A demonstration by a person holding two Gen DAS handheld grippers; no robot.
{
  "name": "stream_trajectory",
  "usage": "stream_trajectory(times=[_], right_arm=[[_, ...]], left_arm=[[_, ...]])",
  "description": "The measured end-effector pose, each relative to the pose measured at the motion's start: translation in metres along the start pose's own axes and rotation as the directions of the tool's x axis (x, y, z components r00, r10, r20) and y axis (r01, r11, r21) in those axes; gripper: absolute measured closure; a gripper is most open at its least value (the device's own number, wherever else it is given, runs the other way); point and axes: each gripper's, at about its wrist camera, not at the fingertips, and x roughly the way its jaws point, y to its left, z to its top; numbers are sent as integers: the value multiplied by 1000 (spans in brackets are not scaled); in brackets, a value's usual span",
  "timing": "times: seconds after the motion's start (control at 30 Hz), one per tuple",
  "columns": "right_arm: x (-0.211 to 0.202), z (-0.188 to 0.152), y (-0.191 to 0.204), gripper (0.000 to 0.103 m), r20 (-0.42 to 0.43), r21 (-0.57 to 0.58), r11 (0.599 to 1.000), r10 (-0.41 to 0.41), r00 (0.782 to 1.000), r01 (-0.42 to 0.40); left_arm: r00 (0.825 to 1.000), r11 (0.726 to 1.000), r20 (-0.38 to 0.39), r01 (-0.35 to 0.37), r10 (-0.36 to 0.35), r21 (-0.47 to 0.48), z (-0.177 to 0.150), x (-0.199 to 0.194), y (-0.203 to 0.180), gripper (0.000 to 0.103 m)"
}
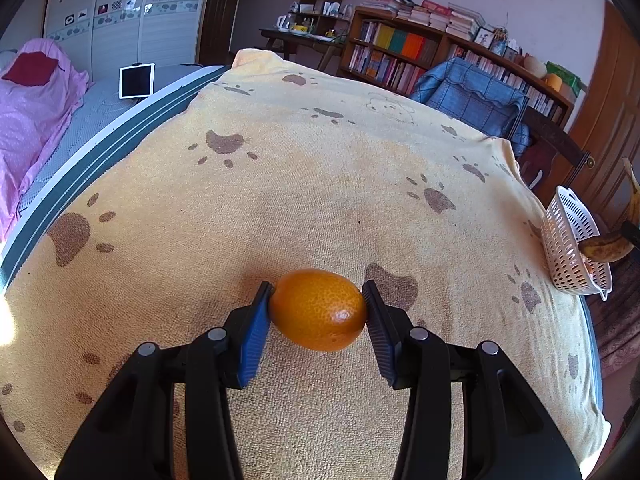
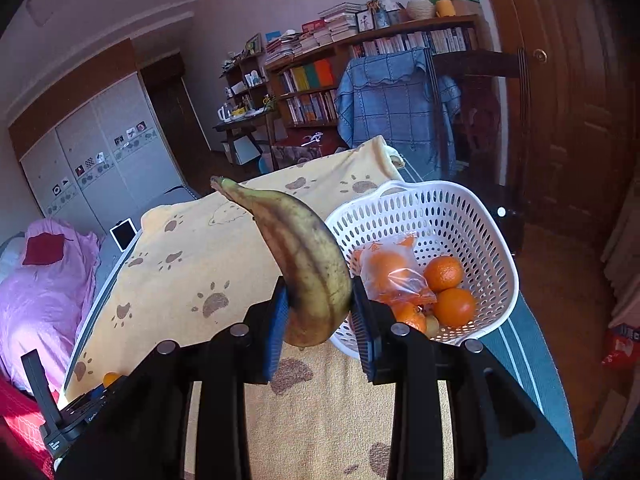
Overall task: Organize fruits
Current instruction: 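Lift the banana with the right tool and carry it over the white basket, then lower the banana into the basket and open the right tool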
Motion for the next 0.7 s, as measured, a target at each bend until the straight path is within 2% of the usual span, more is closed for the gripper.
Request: stream_trajectory(times=[0.13, 0.3, 0.7], right_arm=[[0, 7, -21, 72, 5, 29, 998, -49, 999, 49], [24, 13, -47, 72, -43, 58, 993, -103, 994, 106], [76, 30, -71, 69, -72, 113, 983, -134, 988, 142]], left_arm=[[1000, 1000, -2, -4, 4, 3, 0, 0, -1, 57], [1000, 1000, -5, -9, 9, 7, 0, 1, -2, 57], [1000, 1000, -6, -18, 18, 7, 0, 1, -2, 57]])
